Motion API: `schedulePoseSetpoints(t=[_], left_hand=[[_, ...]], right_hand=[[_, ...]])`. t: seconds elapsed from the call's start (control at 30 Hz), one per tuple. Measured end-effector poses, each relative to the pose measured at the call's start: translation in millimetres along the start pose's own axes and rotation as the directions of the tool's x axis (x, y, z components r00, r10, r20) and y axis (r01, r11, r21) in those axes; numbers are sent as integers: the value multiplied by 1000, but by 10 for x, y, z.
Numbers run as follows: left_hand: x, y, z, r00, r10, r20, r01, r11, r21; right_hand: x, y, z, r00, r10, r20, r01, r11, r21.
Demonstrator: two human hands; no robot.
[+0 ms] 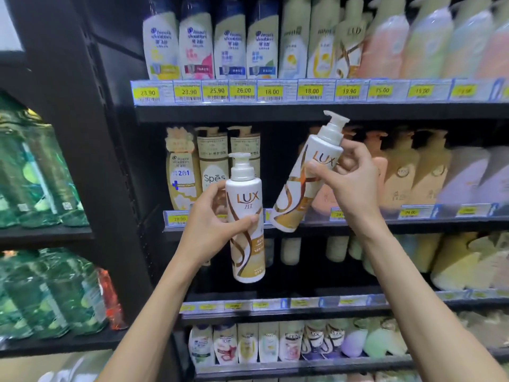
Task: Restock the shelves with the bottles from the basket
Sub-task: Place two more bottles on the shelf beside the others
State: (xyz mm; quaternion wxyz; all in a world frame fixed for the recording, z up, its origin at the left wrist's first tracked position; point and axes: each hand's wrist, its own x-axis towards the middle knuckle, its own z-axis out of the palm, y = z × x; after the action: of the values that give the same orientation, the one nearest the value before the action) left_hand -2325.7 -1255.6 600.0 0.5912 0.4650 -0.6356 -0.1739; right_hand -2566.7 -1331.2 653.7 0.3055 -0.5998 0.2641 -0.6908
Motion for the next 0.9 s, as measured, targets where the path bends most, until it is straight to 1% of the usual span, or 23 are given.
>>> schedulePoseSetpoints(t=[0.23,0.37,0.57,0.77,0.9], left_hand=[[123,24,10,999,17,-41,-16,999,30],[181,73,-6,997,44,-56,-41,998,52],[233,36,-63,996,49,-79,-41,994,98],[249,-18,-79,995,53,-87,-43,993,112],[234,-66,-66,995,52,-86,-42,993,110]], right_hand=[[184,85,148,990,-42,-133,58,991,123],[254,222,200,981,-92,-172,112,988,109],[269,492,200,990,-117,-85,117,993,-6],[218,513,233,990,-136,23,138,984,-110],[173,617,267,992,-110,64,117,987,-112]])
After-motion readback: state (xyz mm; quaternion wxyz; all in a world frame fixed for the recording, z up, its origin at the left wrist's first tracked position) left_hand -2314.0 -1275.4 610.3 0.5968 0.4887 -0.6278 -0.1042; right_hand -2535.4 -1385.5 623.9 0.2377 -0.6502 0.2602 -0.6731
